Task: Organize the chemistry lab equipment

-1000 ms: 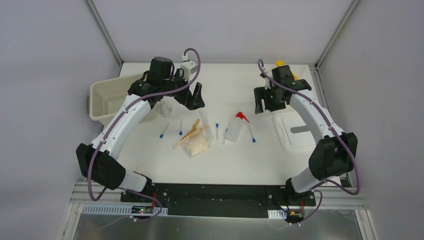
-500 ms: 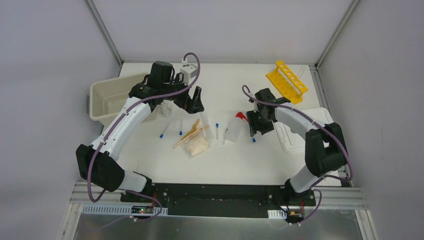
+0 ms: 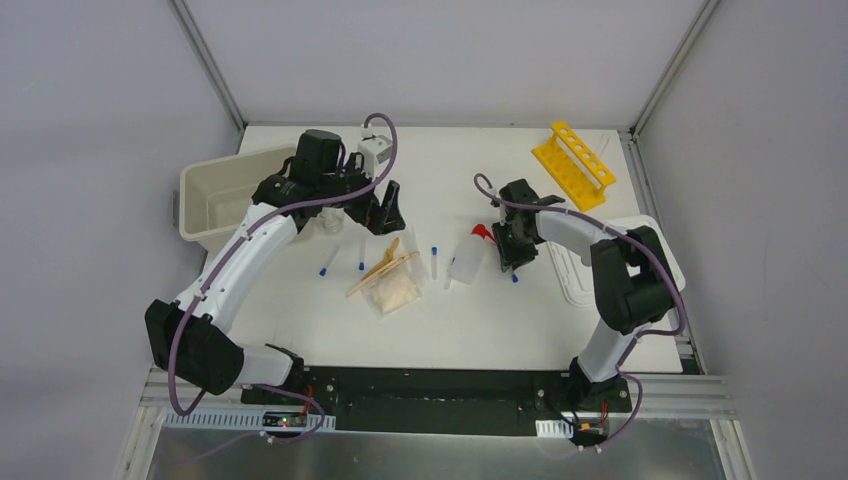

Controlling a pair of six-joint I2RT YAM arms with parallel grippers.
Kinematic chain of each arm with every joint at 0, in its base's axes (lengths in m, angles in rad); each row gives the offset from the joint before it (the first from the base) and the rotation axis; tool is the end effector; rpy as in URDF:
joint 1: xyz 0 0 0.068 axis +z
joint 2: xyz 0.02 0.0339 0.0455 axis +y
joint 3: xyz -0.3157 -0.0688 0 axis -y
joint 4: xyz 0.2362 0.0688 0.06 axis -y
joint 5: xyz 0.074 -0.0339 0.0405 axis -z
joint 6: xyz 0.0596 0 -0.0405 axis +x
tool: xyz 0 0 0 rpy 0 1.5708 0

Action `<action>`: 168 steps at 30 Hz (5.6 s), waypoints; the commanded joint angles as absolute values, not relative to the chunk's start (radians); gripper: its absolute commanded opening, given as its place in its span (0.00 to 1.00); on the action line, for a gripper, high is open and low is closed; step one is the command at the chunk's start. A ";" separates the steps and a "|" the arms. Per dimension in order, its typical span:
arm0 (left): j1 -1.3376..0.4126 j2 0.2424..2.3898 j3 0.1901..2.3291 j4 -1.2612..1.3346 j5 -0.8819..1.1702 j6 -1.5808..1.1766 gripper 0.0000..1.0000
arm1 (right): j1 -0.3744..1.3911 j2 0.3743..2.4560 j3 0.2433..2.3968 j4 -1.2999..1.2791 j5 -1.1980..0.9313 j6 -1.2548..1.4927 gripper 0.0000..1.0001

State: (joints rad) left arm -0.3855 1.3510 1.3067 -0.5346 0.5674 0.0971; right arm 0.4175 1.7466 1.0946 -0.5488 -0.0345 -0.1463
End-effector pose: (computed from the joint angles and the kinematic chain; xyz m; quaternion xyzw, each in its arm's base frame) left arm 0.2602 -0.1402 0.4031 0.3311 0.7881 -0.3093 0.4167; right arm 0.3170 0.1429 0.2042 -0.2764 0.9431 0.0417 0.1799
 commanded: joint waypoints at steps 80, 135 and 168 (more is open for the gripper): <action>-0.792 1.392 1.299 -0.202 0.599 -0.082 0.00 | 0.323 1.434 1.538 -0.843 -1.006 0.127 0.40; -0.420 1.287 1.311 -0.457 0.331 -0.036 0.99 | 0.278 1.965 1.826 -0.556 0.072 -0.296 0.00; -0.419 1.299 1.288 -0.444 0.348 -0.055 0.99 | 0.237 2.057 1.750 -0.503 0.017 -0.267 0.00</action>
State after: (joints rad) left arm -0.4236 1.3212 1.2964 -0.4606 0.3347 -0.0563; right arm 0.2459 2.0361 1.7359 -0.5121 0.0349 -0.2798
